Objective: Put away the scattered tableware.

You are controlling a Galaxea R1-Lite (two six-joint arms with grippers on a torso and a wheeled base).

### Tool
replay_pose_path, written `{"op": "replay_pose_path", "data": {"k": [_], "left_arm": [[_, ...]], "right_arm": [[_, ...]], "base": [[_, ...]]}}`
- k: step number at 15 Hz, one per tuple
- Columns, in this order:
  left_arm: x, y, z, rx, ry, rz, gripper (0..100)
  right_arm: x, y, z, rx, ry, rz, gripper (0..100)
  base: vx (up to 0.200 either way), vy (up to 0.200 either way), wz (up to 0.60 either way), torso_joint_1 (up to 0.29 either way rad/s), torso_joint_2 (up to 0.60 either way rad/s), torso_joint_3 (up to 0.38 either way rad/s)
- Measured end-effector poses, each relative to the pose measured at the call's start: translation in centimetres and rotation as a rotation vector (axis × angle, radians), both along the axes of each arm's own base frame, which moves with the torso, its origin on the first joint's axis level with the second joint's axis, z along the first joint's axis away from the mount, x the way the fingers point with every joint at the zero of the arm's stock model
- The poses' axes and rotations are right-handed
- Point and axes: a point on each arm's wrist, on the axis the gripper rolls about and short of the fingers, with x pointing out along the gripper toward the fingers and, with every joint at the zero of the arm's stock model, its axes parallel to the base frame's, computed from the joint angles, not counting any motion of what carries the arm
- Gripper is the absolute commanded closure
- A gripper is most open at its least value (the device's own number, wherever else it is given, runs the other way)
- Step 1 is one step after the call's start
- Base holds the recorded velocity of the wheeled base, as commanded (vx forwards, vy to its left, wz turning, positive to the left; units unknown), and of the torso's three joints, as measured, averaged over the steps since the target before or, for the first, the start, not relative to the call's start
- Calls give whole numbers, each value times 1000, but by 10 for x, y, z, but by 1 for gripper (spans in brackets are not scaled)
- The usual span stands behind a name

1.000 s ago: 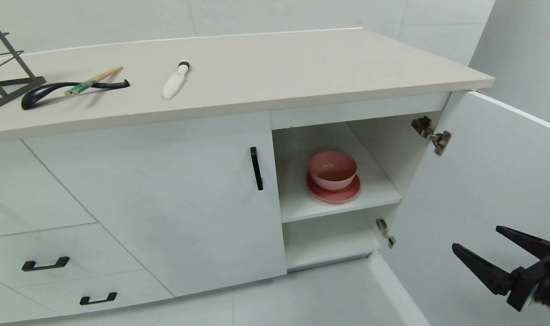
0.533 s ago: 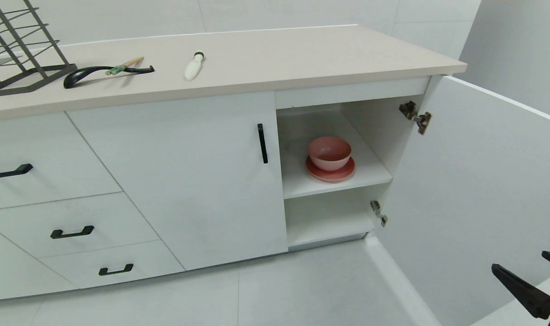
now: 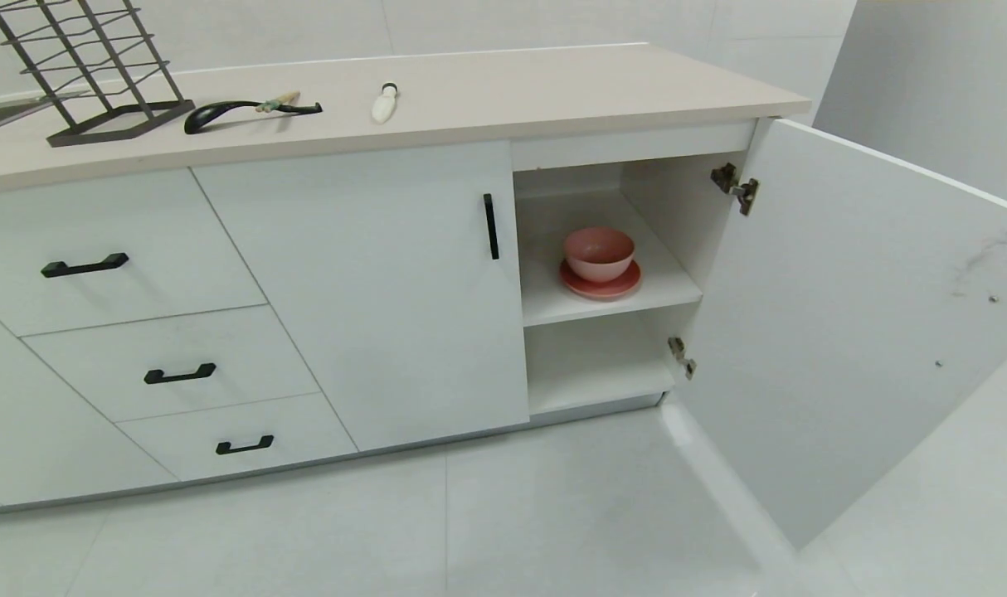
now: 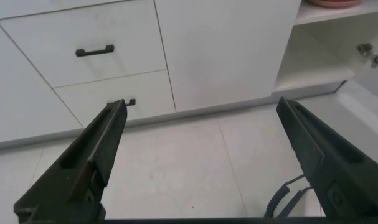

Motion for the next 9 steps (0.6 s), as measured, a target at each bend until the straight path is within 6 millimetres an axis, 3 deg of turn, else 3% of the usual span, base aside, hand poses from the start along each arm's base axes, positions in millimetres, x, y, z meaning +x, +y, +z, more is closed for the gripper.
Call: {"op": "replay_pose_path", "data": {"k": [5,9], "left_arm": [[0,0,0,-13,0,0,0],[0,0,0,-25,0,1,0]], "right_arm": [[-11,-2,0,-43,-158,-149,0],[-12,-1,-2,-199,-169,-95,0]], "base": [[0,0,0,0,0,0],[0,0,0,0,0,0]]}}
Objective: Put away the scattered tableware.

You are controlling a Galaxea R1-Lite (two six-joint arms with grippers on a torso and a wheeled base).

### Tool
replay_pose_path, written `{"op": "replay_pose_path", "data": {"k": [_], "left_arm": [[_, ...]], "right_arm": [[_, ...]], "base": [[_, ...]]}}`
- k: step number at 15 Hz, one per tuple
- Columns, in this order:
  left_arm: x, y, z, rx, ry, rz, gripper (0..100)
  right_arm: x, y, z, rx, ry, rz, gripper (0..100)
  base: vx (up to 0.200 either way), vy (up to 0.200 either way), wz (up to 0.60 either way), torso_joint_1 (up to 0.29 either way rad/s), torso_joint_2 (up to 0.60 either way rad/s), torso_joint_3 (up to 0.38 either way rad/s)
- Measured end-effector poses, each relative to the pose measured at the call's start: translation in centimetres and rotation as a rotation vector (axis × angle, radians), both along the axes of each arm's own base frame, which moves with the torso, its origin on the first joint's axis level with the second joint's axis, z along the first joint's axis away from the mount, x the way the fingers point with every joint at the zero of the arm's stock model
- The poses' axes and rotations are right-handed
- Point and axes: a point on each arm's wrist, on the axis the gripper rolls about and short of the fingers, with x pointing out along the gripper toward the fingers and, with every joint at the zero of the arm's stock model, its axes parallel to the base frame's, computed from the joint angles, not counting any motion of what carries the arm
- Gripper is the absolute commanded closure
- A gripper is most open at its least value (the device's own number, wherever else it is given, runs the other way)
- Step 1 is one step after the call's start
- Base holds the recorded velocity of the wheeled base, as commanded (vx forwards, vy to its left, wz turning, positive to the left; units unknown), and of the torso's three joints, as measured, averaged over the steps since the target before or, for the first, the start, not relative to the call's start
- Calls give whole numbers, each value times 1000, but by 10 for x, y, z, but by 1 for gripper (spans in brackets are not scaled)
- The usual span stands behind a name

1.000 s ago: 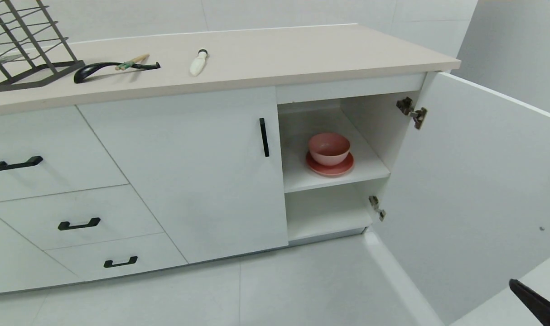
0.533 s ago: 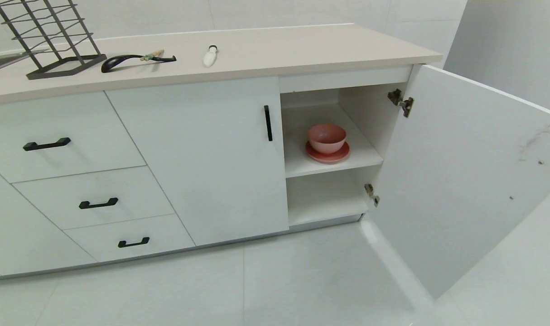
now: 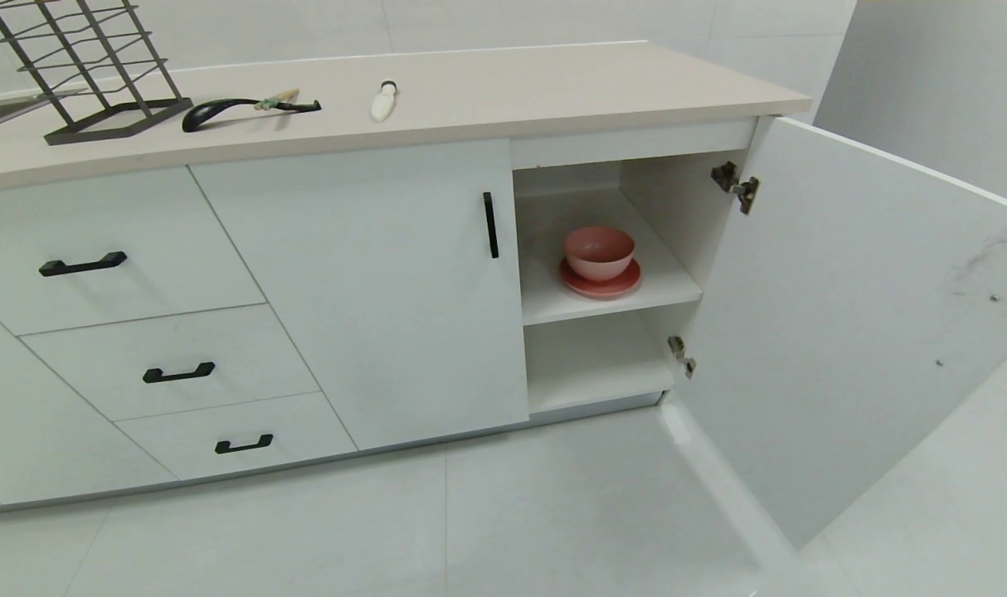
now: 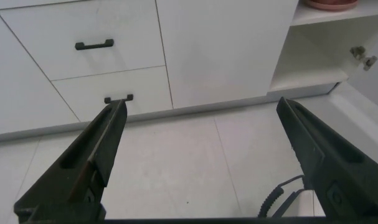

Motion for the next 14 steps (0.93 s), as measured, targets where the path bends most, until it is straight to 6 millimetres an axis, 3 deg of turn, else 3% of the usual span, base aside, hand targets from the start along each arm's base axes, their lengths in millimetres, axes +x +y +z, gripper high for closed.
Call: {"op": "replay_pose_path", "data": {"k": [3,8,14], "left_arm": [[0,0,0,13,1,0,0],[0,0,0,3,0,0,0],[0,0,0,4,0,1,0]], "right_arm": [[0,0,-1,80,6,65,0],[-3,0,-2,74,-23,59,0],[-4,0,-2,83,-37,55,0]], "base": [[0,-200,0,2,-1,5],[0,-200,0,7,0,2],[0,0,0,0,0,0]]}}
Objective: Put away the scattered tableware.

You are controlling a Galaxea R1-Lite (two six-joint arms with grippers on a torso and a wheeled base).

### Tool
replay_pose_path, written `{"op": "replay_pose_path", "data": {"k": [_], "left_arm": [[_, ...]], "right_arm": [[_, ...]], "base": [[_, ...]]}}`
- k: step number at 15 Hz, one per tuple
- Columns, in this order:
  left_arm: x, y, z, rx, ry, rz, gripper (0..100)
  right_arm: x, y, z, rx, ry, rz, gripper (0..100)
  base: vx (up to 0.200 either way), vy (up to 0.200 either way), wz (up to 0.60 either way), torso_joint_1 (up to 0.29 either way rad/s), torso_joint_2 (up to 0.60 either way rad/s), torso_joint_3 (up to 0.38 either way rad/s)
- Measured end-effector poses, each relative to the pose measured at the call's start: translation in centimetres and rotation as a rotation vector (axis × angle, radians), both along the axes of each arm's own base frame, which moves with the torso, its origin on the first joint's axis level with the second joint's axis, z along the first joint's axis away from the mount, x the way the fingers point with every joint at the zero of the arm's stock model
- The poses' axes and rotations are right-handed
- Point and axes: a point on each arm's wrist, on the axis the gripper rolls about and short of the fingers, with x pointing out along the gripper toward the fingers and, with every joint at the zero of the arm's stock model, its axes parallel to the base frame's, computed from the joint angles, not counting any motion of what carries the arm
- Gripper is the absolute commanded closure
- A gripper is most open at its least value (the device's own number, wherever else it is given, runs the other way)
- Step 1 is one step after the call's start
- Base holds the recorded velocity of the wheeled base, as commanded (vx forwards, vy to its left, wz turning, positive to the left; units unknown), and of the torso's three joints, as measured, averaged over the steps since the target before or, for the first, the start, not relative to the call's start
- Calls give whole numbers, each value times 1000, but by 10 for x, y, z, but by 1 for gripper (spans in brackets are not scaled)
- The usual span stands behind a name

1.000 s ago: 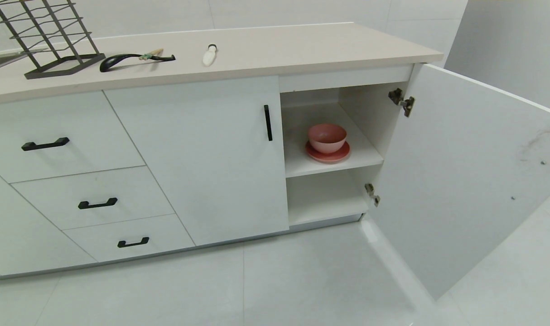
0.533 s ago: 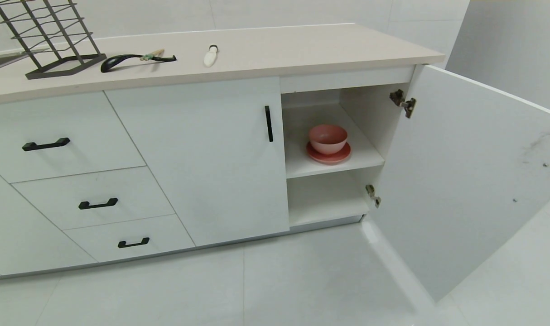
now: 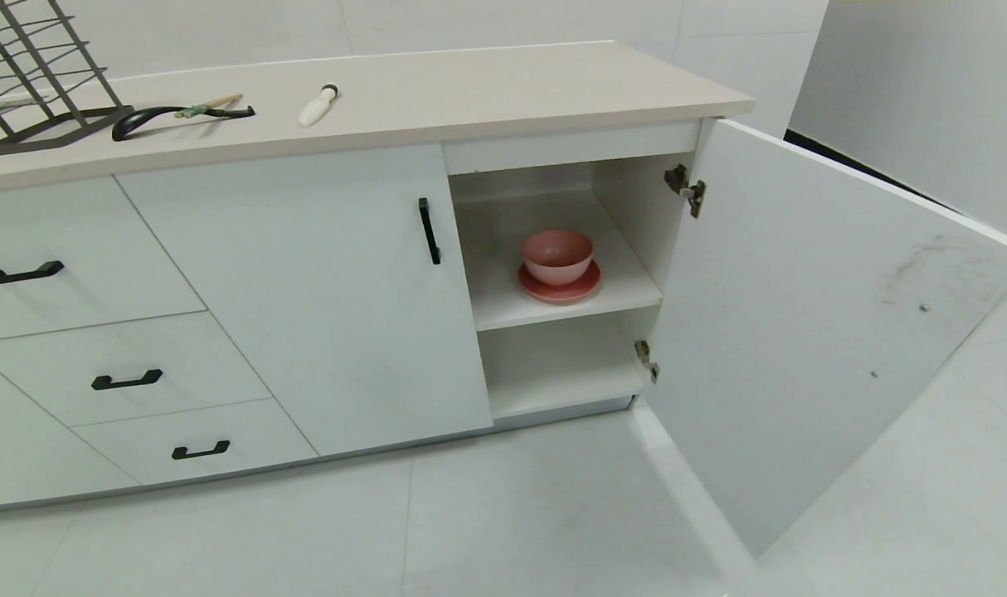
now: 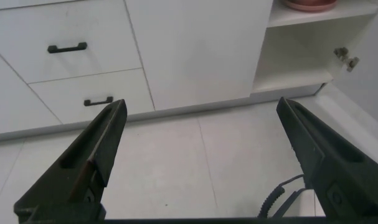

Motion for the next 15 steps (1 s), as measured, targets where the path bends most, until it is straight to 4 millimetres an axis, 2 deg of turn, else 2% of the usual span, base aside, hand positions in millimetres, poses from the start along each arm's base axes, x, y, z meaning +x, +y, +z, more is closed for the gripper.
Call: {"op": "replay_pose_path", "data": {"k": [5,10,15], "left_arm": [[0,0,0,3,0,0,0],[0,0,0,0,0,0,0],[0,0,0,0,0,0,0]], "right_arm": [[0,0,0,11,-4,-4,0],[0,0,0,11,-3,-1,0],[0,0,0,11,-4,1,0]], "base": [[0,-200,0,2,2,5],[0,0,0,0,0,0],[0,-200,0,1,4,5]]}}
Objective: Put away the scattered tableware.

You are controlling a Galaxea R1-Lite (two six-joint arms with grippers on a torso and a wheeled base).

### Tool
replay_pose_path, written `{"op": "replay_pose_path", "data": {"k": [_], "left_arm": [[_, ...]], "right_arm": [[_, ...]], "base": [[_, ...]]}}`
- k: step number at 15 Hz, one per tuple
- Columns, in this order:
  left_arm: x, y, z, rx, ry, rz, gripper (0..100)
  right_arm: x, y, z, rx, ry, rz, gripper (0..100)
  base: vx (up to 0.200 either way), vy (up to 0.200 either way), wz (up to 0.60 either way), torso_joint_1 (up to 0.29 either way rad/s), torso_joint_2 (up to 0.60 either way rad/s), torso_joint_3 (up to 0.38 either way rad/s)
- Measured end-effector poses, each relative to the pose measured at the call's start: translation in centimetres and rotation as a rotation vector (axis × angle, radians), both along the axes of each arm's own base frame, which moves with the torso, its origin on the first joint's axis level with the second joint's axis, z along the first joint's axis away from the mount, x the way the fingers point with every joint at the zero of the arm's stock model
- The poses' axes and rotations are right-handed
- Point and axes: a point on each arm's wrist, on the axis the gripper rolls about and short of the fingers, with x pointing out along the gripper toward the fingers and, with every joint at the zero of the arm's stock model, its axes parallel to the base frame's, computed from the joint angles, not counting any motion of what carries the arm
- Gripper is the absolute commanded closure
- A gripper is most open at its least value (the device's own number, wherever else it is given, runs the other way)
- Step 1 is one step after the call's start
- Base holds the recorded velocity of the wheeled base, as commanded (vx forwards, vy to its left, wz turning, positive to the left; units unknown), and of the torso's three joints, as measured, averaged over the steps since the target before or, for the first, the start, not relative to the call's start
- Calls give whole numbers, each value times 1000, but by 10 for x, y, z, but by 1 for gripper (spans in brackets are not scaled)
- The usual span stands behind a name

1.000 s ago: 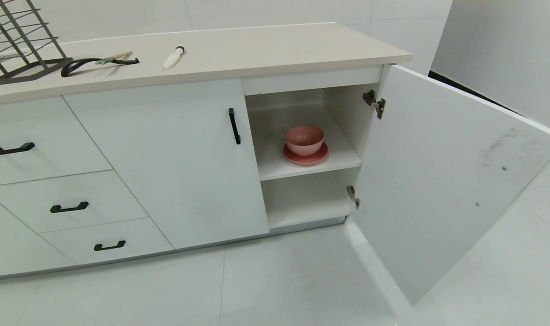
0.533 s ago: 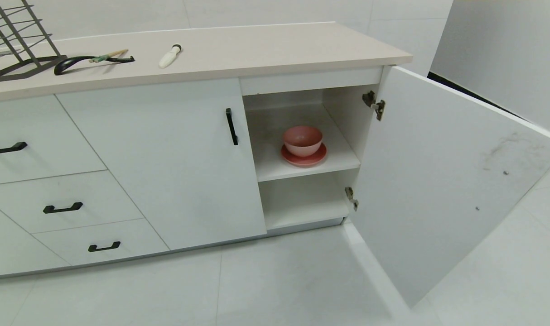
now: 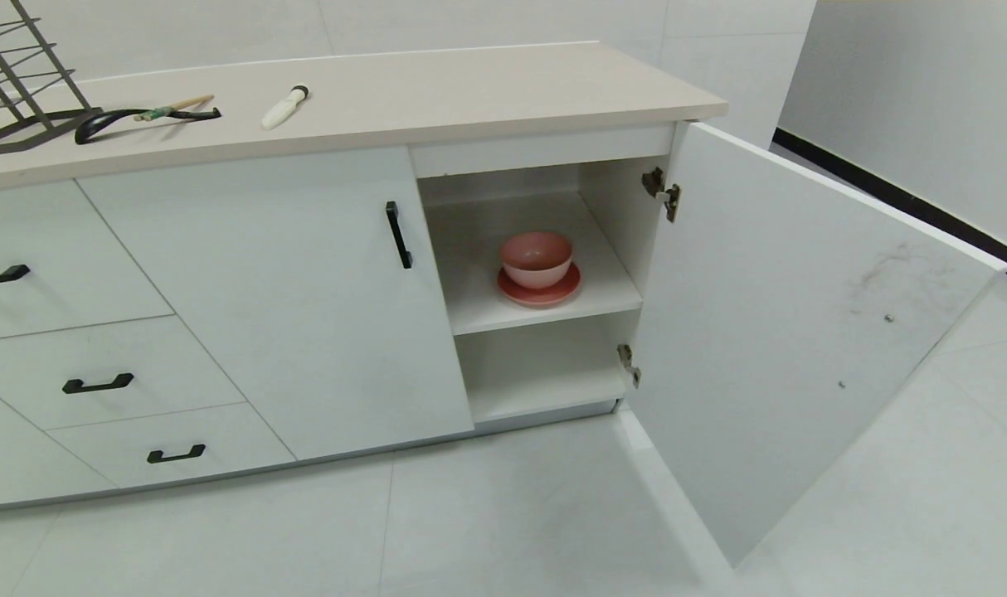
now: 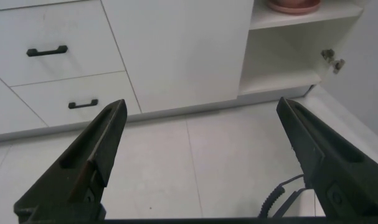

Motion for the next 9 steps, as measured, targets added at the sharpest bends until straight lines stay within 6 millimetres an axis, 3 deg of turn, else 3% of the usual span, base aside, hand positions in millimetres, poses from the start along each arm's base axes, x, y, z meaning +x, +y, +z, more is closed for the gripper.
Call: {"op": "replay_pose_path", "data": {"k": [6,9], "left_arm": [[0,0,0,0,-1,-1,0],[0,0,0,-21,-1,0,0]], "right_arm": [[0,0,0,-2,0,1,0],[0,0,0,-2,2,2,0]], "base": [[0,-200,0,3,2,5],[0,0,0,0,0,0]]}}
